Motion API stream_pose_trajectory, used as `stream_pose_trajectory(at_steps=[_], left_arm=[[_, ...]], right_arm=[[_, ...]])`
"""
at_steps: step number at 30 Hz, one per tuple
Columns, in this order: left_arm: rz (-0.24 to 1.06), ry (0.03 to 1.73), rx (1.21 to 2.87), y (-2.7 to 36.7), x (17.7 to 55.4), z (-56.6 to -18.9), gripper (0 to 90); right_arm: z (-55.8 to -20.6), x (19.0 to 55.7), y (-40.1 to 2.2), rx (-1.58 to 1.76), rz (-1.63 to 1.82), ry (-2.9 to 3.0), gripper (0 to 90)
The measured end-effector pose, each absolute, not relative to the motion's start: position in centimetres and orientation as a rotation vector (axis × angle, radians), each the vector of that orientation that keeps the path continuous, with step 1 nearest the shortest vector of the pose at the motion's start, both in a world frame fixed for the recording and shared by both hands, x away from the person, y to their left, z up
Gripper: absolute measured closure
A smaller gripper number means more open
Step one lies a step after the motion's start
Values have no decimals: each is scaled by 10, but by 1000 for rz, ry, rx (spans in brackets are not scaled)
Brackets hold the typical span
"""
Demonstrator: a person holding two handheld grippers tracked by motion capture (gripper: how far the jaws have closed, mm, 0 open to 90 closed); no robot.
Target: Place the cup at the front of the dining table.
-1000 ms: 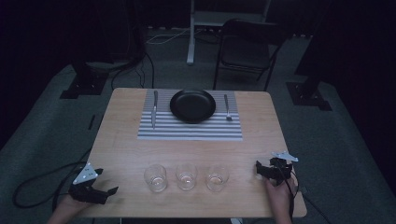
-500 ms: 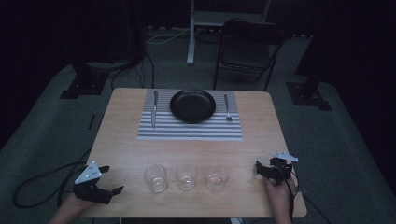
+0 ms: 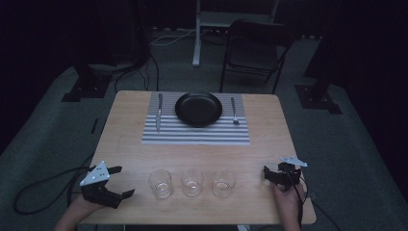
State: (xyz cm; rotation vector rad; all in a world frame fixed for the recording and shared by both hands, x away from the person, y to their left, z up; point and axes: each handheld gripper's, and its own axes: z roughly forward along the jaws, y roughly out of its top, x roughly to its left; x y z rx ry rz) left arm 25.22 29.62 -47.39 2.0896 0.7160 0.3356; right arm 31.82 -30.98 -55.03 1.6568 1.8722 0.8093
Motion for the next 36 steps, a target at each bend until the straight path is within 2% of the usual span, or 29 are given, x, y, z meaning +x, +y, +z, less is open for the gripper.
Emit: stream_pose_trajectory(at_steps=[10,36], left_arm=[[280,660,2077,279,261,-469,18],[230,548,2133,231,280,-458,18]], right_arm=[[-550,318,-310,1657,809,1872,118],[-550,318,-310,1655,809,1873,118]])
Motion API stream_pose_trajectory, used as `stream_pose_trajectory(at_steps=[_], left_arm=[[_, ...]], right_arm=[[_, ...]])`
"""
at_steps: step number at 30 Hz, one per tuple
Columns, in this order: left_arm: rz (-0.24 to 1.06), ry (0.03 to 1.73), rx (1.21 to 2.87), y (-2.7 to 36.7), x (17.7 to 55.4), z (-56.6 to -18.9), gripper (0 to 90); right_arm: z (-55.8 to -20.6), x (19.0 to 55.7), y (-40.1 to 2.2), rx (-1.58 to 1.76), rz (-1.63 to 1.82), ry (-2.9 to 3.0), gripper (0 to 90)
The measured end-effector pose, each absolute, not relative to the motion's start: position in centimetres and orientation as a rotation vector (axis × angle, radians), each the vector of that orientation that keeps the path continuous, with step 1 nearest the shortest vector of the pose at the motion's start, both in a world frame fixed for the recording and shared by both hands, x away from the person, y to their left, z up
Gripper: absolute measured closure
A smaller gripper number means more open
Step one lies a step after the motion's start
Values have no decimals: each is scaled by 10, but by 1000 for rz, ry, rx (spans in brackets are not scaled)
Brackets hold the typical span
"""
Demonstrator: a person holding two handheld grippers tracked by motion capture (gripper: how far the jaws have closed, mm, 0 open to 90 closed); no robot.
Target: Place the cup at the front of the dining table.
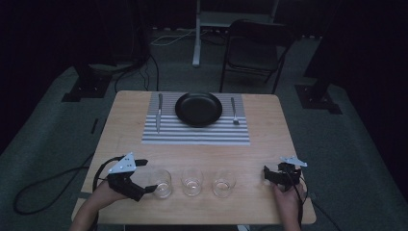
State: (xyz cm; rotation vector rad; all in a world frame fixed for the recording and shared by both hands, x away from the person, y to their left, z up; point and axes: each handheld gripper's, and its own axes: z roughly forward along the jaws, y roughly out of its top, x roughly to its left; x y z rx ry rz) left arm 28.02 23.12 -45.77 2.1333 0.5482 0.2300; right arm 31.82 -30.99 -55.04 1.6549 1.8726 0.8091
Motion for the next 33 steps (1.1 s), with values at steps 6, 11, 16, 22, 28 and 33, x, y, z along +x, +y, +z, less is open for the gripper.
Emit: stream_pose_trajectory(at_steps=[6,11,16,22,28,33], left_arm=[[216,526,2167,220,285,-458,18],[198,518,2169,216,288,-457,17],[187,492,2179,205,291,-454,17],[185,466,2203,193,296,-450,17],[177,448,2216,185,299,-449,18],[172,419,2245,174,300,-450,18]], right_arm=[[-550,318,-310,1655,809,1873,118],[-550,318,-310,1655,809,1873,118],[-550,318,-310,1655,809,1873,118],[-550,318,-310,1655,809,1873,118],[-550,318,-310,1654,809,1873,118],[-550,318,-310,1654,809,1873,118]])
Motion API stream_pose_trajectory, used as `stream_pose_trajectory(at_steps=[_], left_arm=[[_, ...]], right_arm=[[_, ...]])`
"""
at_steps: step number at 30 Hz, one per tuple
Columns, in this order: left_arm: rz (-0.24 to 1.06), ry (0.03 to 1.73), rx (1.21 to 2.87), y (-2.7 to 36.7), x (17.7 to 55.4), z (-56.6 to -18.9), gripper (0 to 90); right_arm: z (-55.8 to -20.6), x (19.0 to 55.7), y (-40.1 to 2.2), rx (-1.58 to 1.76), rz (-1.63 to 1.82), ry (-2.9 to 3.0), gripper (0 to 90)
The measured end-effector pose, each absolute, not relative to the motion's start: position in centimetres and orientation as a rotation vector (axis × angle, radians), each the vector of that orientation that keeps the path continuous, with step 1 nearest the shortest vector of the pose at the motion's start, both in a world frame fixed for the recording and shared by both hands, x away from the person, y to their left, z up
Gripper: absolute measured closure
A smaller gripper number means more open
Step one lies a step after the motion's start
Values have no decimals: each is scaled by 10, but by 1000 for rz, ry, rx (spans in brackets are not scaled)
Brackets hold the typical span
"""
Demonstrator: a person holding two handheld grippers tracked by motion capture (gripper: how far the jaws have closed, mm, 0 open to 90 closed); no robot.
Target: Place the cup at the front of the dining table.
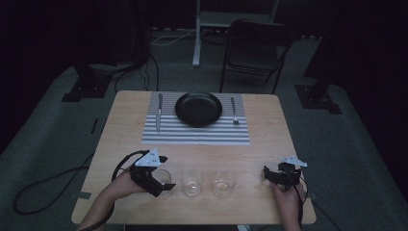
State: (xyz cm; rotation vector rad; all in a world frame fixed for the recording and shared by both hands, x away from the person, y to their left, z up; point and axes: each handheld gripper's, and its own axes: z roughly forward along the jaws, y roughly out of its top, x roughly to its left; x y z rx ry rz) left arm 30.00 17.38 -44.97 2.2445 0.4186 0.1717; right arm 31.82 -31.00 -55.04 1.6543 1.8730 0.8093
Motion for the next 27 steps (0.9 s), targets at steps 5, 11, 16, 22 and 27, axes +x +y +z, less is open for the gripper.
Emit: stream_pose_trajectory(at_steps=[5,11,16,22,27], left_arm=[[157,401,2265,165,301,-451,18],[165,375,2301,156,302,-453,17],[157,360,2347,147,304,-454,17],[154,337,2368,139,305,-451,17],[153,316,2399,130,307,-451,17]], right_arm=[[-550,318,-310,1655,809,1873,118],[-550,318,-310,1655,810,1873,118],[-550,318,-310,1655,809,1873,118],[-550,318,-310,1654,809,1873,118],[-550,318,-310,1655,809,1873,118]])
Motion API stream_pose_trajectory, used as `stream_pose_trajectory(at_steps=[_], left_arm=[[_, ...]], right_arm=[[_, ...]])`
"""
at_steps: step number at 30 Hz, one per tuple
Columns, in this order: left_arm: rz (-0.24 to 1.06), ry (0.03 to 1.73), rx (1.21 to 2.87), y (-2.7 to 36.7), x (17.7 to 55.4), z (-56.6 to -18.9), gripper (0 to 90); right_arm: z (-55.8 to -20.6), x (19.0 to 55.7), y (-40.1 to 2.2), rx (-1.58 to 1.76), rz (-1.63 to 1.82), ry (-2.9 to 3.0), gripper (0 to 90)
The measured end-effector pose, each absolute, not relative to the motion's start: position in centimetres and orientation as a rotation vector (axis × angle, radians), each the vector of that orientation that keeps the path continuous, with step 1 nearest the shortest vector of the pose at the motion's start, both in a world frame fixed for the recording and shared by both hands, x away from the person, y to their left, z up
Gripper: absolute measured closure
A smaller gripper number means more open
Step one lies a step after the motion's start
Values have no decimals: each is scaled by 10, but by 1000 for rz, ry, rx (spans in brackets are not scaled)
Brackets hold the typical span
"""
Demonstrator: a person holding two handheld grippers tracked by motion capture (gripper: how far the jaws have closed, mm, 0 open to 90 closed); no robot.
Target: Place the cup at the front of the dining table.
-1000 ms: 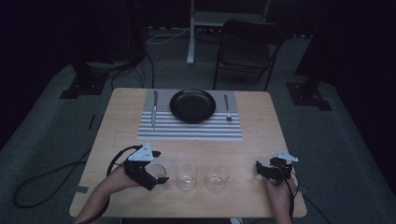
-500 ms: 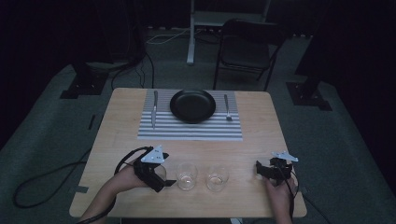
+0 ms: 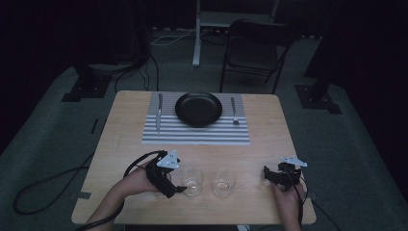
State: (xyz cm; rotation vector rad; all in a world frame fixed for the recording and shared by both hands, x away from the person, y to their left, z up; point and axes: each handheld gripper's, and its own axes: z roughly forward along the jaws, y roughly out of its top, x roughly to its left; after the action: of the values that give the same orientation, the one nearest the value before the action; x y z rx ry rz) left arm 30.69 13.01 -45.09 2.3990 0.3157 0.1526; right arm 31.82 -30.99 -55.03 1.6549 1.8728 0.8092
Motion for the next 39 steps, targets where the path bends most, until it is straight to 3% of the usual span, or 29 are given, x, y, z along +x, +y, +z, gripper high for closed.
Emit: stream_pose_trajectory(at_steps=[39], left_arm=[[104,227,2545,86,315,-465,17]], right_arm=[[-550,318,-310,1654,809,1873,118]])
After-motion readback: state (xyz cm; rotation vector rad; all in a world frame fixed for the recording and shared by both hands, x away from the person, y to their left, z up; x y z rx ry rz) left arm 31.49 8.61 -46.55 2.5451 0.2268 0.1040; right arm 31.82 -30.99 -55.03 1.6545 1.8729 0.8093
